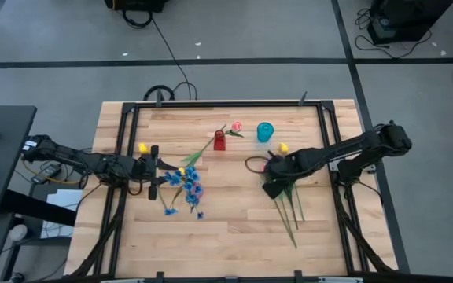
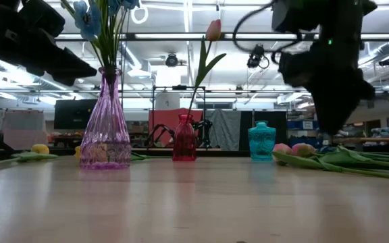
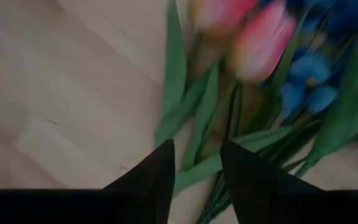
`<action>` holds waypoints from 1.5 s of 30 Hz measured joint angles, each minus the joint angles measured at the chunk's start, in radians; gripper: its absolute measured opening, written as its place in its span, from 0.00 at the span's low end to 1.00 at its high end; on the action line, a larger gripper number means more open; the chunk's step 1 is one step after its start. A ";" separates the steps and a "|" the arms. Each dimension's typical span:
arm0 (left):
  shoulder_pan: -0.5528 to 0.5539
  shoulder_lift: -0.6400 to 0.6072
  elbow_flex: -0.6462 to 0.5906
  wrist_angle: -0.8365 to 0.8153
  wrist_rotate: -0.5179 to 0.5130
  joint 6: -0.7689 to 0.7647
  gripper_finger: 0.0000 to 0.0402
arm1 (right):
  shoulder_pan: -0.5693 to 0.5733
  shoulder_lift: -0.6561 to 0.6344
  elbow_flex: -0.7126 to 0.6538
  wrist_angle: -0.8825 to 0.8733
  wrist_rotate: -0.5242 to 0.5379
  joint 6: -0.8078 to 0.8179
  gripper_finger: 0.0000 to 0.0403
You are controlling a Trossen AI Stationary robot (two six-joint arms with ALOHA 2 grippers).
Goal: Sort flowers into vase by color
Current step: Put the pink flower into the red vase
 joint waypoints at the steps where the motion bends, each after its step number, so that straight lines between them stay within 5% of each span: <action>1: 0.000 0.000 0.000 0.008 0.000 0.000 0.35 | 0.006 0.025 0.000 -0.001 -0.011 0.001 0.35; 14: 0.000 0.000 0.000 -0.004 -0.026 -0.025 0.35 | 0.017 0.190 0.000 0.008 0.016 -0.007 0.33; 27: 0.000 0.000 0.000 -0.029 -0.034 -0.026 0.35 | 0.006 0.204 0.000 0.054 0.002 -0.066 0.02; 38: 0.000 0.000 0.000 -0.029 -0.035 -0.026 0.35 | 0.004 -0.035 -0.003 0.010 0.092 -0.072 0.03; 45: 0.000 0.000 0.000 -0.030 -0.035 -0.026 0.35 | 0.034 -0.253 -0.003 0.152 0.291 -0.169 0.05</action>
